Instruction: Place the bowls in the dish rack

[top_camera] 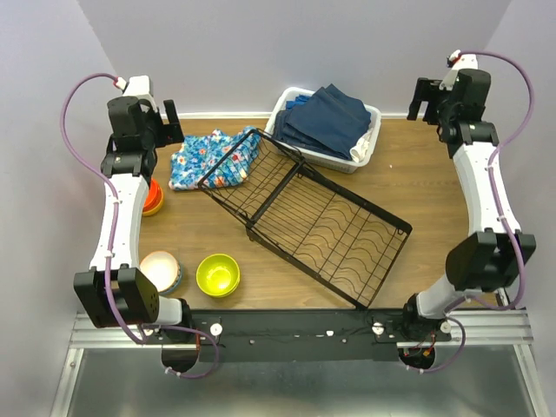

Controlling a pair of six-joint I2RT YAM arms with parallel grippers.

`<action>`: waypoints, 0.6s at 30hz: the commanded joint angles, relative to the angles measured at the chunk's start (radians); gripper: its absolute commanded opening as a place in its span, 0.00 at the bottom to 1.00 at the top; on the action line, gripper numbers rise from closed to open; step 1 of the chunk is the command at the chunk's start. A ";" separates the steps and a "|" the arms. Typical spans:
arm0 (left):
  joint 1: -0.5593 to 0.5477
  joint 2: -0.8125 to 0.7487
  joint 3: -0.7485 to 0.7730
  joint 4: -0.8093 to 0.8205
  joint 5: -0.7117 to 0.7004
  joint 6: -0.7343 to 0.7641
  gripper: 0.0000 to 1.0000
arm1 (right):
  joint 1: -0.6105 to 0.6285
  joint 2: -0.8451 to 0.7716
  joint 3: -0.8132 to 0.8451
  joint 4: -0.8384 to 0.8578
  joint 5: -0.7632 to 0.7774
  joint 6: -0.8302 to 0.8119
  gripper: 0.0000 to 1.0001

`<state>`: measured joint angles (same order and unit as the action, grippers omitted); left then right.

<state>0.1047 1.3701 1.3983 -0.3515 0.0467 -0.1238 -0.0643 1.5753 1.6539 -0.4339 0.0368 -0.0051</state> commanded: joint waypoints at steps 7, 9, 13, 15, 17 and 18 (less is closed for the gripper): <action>0.001 0.050 0.012 -0.011 0.061 -0.068 0.99 | 0.017 0.189 0.157 0.193 -0.319 0.141 0.61; 0.000 0.043 -0.004 -0.012 0.062 -0.076 0.99 | 0.050 0.270 0.205 0.169 -0.270 0.194 0.06; 0.000 0.017 -0.053 -0.014 0.052 -0.066 0.99 | 0.126 0.337 0.224 0.167 -0.193 0.157 0.01; -0.002 0.000 -0.090 -0.018 0.041 -0.056 0.99 | 0.156 0.382 0.245 0.155 -0.158 0.165 0.01; -0.002 -0.014 -0.128 -0.021 0.033 -0.051 0.99 | 0.167 0.408 0.253 0.143 -0.144 0.185 0.01; -0.003 -0.029 -0.140 -0.023 0.032 -0.042 0.99 | 0.178 0.422 0.250 0.138 -0.138 0.201 0.01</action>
<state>0.1043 1.4010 1.3243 -0.3550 0.0807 -0.1806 0.0704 1.9354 1.8679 -0.2790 -0.1608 0.1425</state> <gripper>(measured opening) 0.987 0.014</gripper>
